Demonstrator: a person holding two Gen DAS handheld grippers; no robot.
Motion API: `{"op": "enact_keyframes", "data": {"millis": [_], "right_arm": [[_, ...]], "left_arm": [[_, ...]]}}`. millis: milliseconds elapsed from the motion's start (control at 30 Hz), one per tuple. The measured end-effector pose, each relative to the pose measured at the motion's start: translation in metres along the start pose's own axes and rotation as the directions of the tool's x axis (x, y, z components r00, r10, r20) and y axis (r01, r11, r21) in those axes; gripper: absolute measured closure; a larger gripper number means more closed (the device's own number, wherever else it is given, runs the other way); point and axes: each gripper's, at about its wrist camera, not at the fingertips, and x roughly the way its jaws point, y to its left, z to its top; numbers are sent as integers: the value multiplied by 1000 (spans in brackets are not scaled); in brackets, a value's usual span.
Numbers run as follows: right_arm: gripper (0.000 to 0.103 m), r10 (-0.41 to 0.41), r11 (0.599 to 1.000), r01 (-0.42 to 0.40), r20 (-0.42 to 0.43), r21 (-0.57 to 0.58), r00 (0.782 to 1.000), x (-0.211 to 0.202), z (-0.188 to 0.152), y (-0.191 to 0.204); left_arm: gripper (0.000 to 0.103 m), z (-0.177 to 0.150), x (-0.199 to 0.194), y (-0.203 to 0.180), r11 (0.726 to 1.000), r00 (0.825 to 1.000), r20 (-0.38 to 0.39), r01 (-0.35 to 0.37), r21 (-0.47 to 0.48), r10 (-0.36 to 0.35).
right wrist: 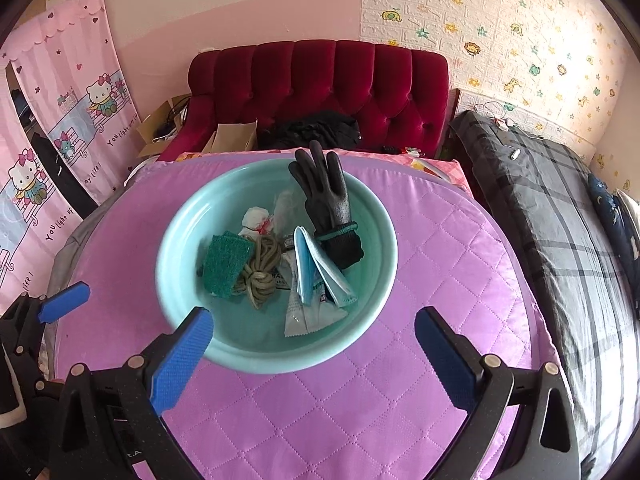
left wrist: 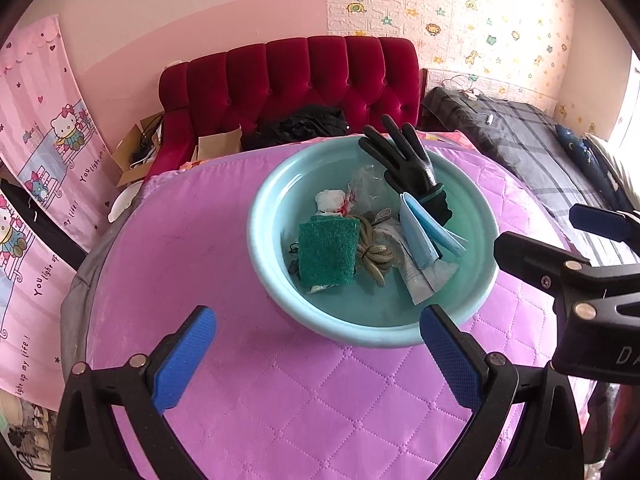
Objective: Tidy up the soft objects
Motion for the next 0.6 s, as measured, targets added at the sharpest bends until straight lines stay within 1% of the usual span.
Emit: {"op": "enact_keyframes", "data": {"millis": [367,533,600], "right_arm": [[0,2,1000,-3,-6,-15,1000,-24,-34,3],[0,4,999,-4,-8,-35,1000,-29,-52,7],[0,6,999,-7,-9,-39,1000,-30,-57,8]], "left_arm": [[0,-27,-26,-8,1000,1000,18,3,7,-4],[0,-38,-35,-12,1000,1000,19,5,3,-5],[0,-42,-36,-15,1000,1000,19,3,14,-3]]}}
